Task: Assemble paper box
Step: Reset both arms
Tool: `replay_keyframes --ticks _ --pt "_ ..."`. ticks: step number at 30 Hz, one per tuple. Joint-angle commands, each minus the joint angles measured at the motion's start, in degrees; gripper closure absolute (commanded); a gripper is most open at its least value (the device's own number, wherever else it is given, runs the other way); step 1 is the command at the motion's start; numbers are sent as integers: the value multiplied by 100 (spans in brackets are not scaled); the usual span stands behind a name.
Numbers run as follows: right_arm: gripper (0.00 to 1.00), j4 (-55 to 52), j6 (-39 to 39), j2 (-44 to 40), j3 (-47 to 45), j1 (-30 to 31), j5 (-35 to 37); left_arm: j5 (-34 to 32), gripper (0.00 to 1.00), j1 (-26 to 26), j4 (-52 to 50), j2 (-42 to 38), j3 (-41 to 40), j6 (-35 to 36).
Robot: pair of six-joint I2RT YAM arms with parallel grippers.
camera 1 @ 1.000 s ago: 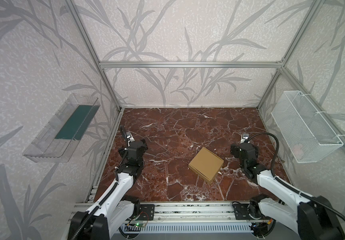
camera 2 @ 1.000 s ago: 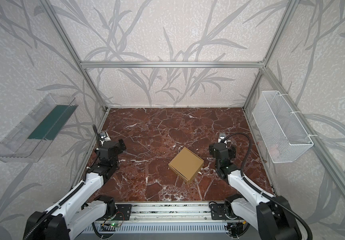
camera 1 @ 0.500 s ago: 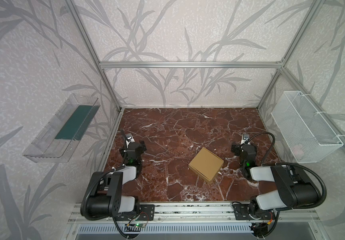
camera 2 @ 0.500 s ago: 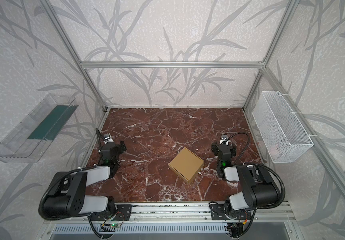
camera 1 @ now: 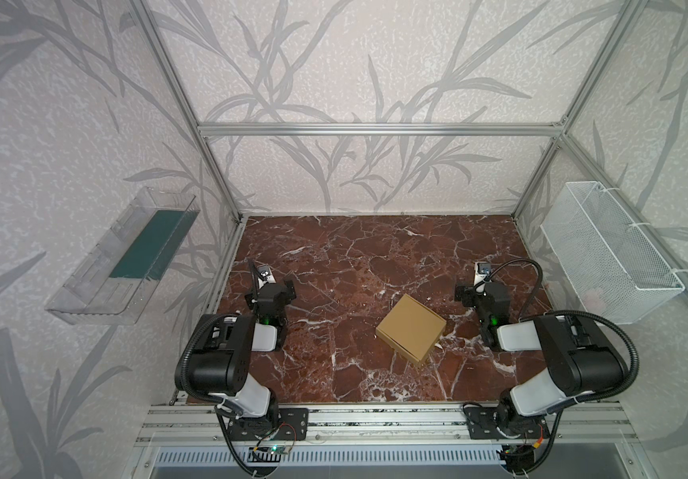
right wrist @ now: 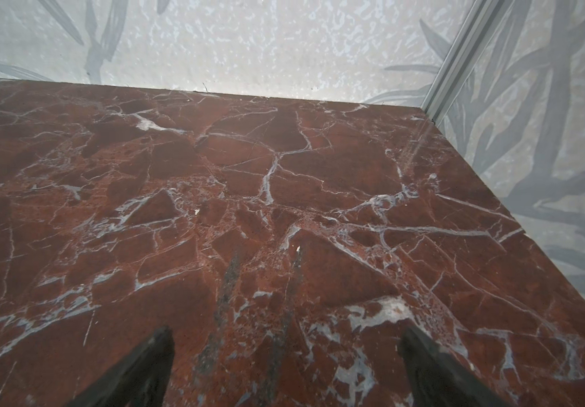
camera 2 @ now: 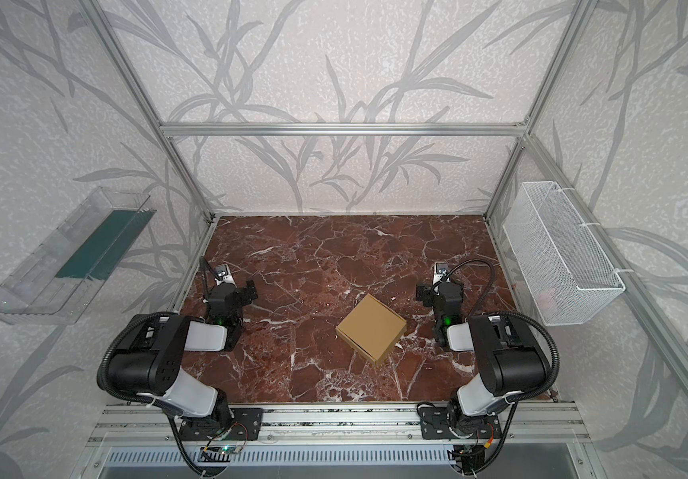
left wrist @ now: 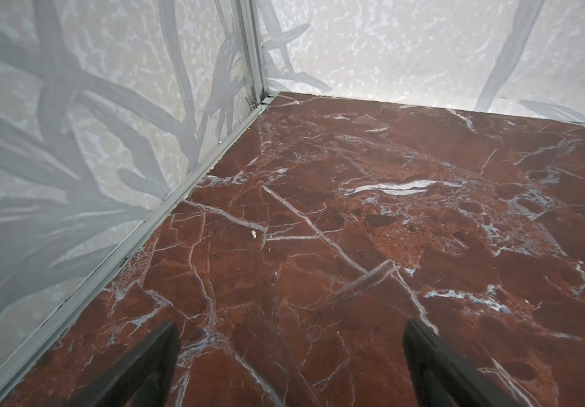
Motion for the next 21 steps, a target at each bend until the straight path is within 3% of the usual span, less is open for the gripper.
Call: replay_keyframes --ticks 1,21 --pt "1 279 -57 33 23 2 -54 -109 1 -30 231 32 106 131" --pt "1 326 -45 45 8 1 -49 -83 1 -35 209 33 115 140"
